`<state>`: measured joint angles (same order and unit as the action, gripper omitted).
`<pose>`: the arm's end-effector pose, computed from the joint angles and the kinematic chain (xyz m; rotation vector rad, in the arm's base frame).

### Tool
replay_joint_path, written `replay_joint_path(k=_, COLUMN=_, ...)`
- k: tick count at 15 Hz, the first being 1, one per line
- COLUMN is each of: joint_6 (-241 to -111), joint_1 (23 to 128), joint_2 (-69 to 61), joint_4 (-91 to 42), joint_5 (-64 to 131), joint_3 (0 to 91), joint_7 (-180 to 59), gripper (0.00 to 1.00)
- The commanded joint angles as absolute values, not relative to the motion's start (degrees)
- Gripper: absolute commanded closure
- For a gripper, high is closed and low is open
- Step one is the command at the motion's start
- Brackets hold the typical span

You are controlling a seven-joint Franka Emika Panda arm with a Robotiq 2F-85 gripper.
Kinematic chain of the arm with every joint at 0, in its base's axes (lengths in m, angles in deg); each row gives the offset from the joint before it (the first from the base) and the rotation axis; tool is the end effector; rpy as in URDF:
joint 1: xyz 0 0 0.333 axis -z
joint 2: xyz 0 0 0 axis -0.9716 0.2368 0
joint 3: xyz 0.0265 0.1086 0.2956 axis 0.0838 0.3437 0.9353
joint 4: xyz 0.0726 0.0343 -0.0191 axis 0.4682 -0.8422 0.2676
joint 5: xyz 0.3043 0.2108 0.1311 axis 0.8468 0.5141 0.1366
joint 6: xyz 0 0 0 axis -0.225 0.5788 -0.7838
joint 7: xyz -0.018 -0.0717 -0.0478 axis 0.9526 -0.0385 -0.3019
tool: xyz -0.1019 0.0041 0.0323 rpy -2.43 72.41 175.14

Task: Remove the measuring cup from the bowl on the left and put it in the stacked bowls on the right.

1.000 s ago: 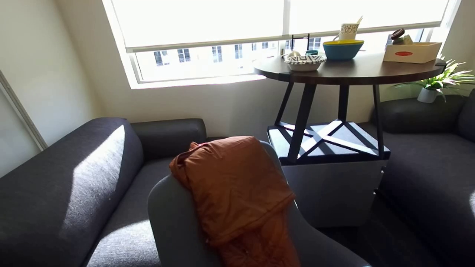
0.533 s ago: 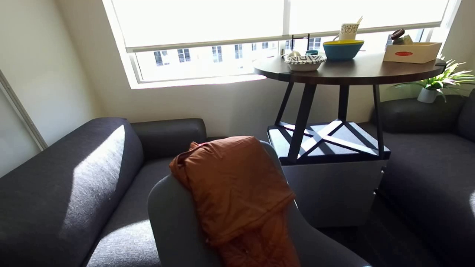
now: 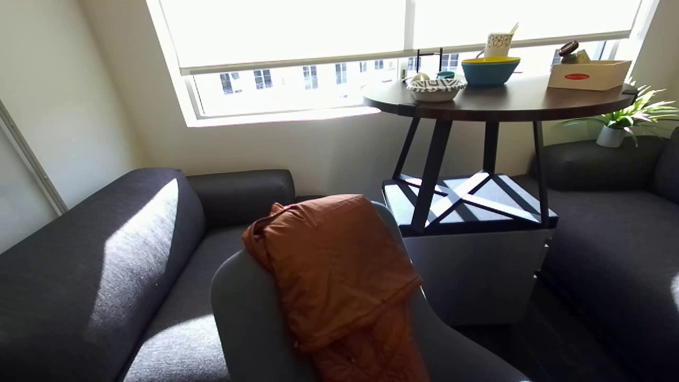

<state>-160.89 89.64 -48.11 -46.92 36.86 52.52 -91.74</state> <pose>0.4338 -0.0686 0.7055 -2.7031 1.1368 -0.8164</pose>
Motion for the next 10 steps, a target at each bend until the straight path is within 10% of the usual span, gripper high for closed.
replay_joint_path(k=1, joint_6=-160.70, joint_1=88.72, joint_2=-48.06, joint_4=-46.69, joint_5=36.37, joint_3=51.82, joint_7=-92.07, gripper=0.00)
replay_joint_path(k=10, joint_6=-159.85, joint_1=92.40, joint_2=-38.52, joint_4=-39.07, joint_5=26.26, joint_3=54.69, joint_7=-103.21, gripper=0.00)
